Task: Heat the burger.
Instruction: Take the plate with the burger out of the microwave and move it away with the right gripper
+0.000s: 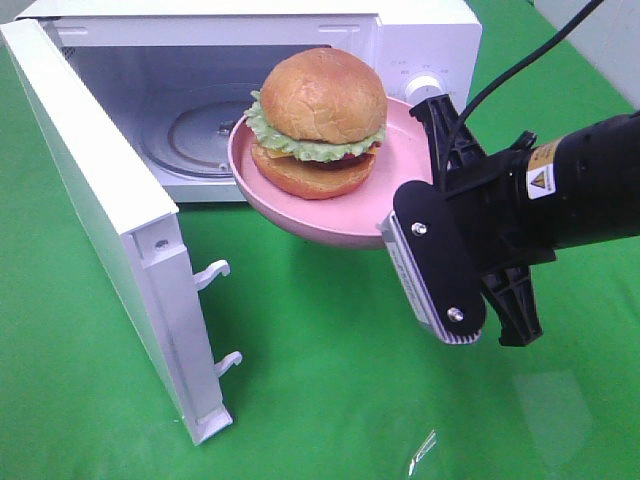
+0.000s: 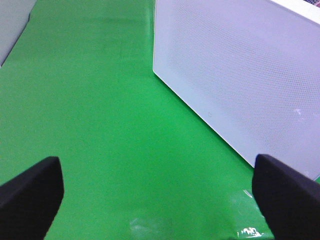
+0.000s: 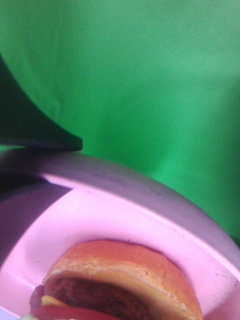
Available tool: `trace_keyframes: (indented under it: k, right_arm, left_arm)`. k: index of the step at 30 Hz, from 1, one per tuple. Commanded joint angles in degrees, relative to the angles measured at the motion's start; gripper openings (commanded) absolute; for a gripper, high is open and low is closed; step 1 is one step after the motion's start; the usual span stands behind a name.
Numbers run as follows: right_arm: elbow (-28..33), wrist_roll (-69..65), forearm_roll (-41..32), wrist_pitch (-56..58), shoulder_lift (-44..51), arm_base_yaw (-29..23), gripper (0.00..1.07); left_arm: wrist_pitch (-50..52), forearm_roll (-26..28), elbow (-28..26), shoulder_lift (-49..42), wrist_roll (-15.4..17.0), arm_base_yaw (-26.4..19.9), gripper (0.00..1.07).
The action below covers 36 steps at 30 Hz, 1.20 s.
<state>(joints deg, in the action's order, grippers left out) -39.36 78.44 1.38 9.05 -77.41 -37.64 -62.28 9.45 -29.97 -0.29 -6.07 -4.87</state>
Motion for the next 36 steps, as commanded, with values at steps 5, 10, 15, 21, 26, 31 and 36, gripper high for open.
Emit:
trace_keyframes:
  k: [5,10,15,21,26,31,36]
  right_arm:
    - [2.41,-4.98,4.30,-1.26,6.88,0.11,0.00]
    - [3.90,-7.79,6.47,1.26,10.37,0.11,0.00]
    - [5.73,-14.84,12.09,4.53,14.95,0.11,0.00]
    - [6.47,-21.43,17.19,9.05,18.39,0.11,0.00]
    - [6.53,-32.49,24.81,13.98,20.68,0.11,0.00]
    - [6.53,-39.08,29.22,17.53,20.68,0.11,0.00]
    - [6.53,-46.12,33.29,21.49,20.68,0.11,0.00]
  left_arm:
    - [0.80,0.34,0.23,-0.34,-0.11,-0.06,0.94]
    - [0.80,0.34,0.23,-0.34,-0.11,-0.06,0.94]
    - [0.80,0.34,0.23,-0.34,-0.11,-0.06,0.94]
    - [0.80,0.34,0.23,-0.34,-0.11,-0.06,0.94]
    - [0.80,0.34,0.23,-0.34,-0.11,-0.06,0.94]
    - [0.80,0.34,0.23,-0.34,-0.11,-0.06,0.94]
    - [0.80,0.34,0.23,-0.34,-0.11,-0.06,0.94]
